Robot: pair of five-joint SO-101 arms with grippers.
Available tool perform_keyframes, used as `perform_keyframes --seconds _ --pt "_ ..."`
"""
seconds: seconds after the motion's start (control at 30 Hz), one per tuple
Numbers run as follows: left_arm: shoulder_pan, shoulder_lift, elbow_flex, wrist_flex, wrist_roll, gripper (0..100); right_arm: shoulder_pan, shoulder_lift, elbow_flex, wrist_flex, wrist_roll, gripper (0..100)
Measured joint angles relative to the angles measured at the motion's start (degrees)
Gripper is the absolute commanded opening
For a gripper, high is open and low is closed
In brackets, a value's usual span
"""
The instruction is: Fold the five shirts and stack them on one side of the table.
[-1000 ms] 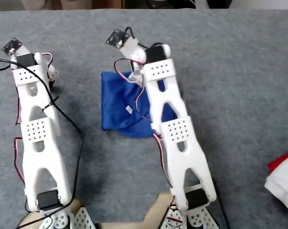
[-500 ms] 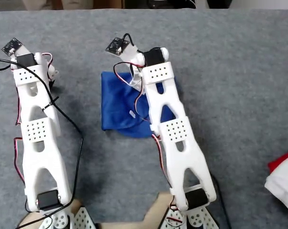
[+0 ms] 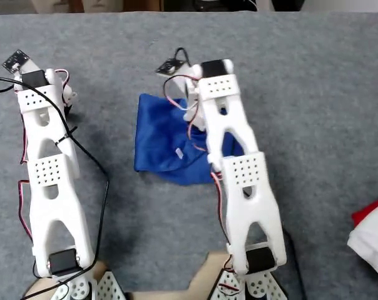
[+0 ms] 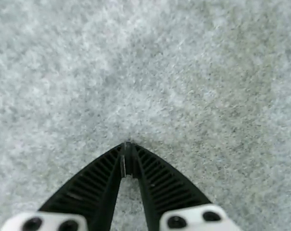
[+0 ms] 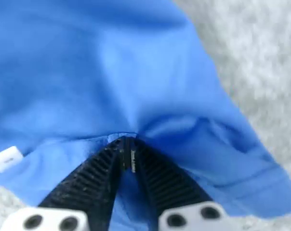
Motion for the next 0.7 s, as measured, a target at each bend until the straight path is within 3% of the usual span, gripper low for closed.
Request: perform_keyframes --seconds 0.7 --pt "0.00 0.00 0.00 0.00 0.00 2 0.88 -19.87 33.85 0.00 0.53 0.5"
